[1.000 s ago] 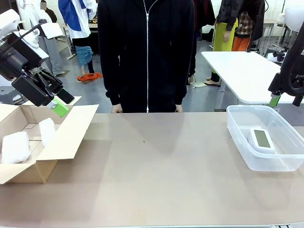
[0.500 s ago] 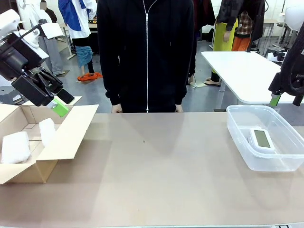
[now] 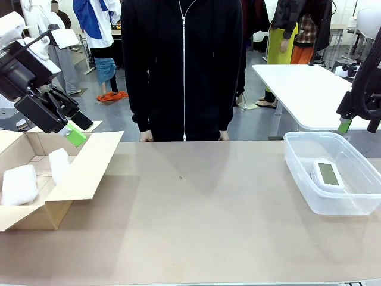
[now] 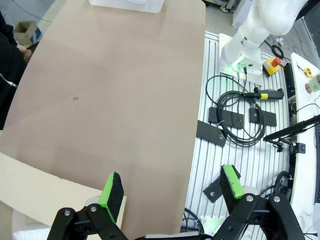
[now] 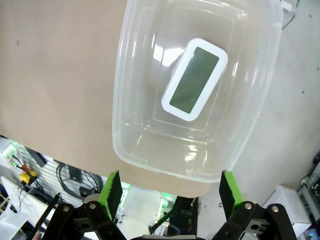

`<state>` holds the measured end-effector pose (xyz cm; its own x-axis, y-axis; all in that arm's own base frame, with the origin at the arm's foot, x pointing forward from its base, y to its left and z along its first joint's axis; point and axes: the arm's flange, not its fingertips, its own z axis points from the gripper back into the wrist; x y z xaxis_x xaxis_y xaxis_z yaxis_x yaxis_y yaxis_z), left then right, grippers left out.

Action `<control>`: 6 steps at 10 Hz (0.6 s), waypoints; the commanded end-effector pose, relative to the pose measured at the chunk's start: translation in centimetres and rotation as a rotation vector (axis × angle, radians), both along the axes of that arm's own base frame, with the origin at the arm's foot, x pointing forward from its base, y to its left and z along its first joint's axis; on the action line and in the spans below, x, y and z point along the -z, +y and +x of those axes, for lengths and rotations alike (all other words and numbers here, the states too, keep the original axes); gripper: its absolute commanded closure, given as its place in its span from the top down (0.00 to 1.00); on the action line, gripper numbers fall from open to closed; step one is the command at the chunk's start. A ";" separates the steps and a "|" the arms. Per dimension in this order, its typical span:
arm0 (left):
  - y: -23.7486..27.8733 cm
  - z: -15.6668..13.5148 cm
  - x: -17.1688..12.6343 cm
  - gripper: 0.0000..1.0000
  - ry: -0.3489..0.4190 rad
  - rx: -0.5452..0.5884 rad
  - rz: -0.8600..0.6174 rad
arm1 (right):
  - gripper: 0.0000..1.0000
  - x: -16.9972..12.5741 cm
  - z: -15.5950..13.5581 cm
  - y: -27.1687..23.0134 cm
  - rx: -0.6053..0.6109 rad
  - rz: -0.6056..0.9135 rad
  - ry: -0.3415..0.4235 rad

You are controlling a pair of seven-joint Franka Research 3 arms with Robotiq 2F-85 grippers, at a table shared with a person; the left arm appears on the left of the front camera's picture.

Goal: Separate and place wrapped and unwrapped clocks.
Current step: If the picked Digital clock is wrapped, place it in the Package Box ; if not, place it in the Organizing box.

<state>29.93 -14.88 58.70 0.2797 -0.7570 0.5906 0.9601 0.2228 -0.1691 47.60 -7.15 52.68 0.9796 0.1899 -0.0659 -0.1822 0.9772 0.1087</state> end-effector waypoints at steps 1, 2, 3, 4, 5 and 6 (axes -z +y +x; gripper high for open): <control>0.1 0.0 0.1 1.00 -0.006 0.023 -0.014 | 1.00 -0.3 0.0 -0.2 -0.016 0.012 0.005; 0.1 0.0 0.1 1.00 -0.006 0.023 -0.014 | 1.00 -0.3 0.0 -0.2 -0.016 0.012 0.005; 0.1 0.0 0.1 1.00 -0.006 0.023 -0.014 | 1.00 -0.3 0.0 -0.2 -0.016 0.012 0.005; 0.1 0.0 0.1 1.00 -0.006 0.023 -0.014 | 1.00 -0.3 0.0 -0.2 -0.016 0.012 0.005; 0.1 0.0 0.1 1.00 -0.006 0.023 -0.014 | 1.00 0.0 0.0 0.0 0.000 0.000 0.000; 0.1 0.0 0.1 1.00 -0.006 0.023 -0.014 | 1.00 0.0 -0.6 0.9 -0.215 0.072 -0.021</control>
